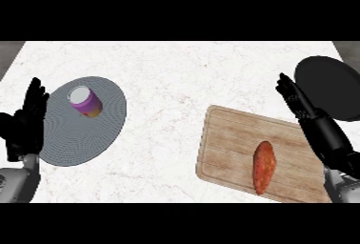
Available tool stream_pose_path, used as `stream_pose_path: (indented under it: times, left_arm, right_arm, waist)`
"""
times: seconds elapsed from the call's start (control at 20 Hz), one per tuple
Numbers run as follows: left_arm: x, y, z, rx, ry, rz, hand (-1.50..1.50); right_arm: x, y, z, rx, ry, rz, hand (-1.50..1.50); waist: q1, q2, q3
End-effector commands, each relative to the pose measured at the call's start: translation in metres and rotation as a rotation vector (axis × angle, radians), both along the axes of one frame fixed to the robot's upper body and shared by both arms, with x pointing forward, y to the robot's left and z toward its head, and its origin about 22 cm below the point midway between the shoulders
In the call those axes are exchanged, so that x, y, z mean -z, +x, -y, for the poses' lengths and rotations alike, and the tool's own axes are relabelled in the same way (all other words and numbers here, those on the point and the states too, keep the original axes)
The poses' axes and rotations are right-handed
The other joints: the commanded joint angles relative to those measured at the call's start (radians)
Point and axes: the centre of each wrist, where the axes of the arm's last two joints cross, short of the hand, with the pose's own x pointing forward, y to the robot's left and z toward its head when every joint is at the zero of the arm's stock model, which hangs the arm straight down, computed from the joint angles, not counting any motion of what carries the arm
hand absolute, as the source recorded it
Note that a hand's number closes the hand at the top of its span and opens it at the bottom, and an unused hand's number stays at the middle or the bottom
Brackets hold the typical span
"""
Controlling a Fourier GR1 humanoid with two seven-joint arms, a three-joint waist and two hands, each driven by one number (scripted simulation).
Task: Pick the sweet potato from the cutting board and place it in the pan
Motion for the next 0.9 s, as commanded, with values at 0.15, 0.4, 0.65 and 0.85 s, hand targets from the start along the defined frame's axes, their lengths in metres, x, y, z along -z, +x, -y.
stream_pose_path:
  times: [0.15,0.4,0.65,0.85]
  left_arm:
    - [-0.018,0.017,0.037,0.148,-0.029,0.062,0.00]
    - [-0.003,0.007,0.039,0.209,-0.090,0.026,0.00]
    - [0.002,0.000,0.041,0.223,-0.095,0.026,0.00]
    - [-0.005,0.006,0.043,0.236,-0.115,0.014,0.00]
  right_arm:
    - [0.055,0.000,0.010,-0.242,0.145,-0.220,1.50]
    - [0.095,-0.041,0.063,-0.015,0.006,-0.061,-1.50]
    - [0.060,-0.066,0.138,0.129,-0.129,0.125,-1.50]
    - [0.003,-0.073,0.170,0.046,-0.231,0.077,-1.50]
  waist:
    - [0.000,-0.030,0.015]
    - [-0.036,-0.038,0.015]
    - [-0.033,-0.041,0.012]
    - [-0.022,-0.040,0.011]
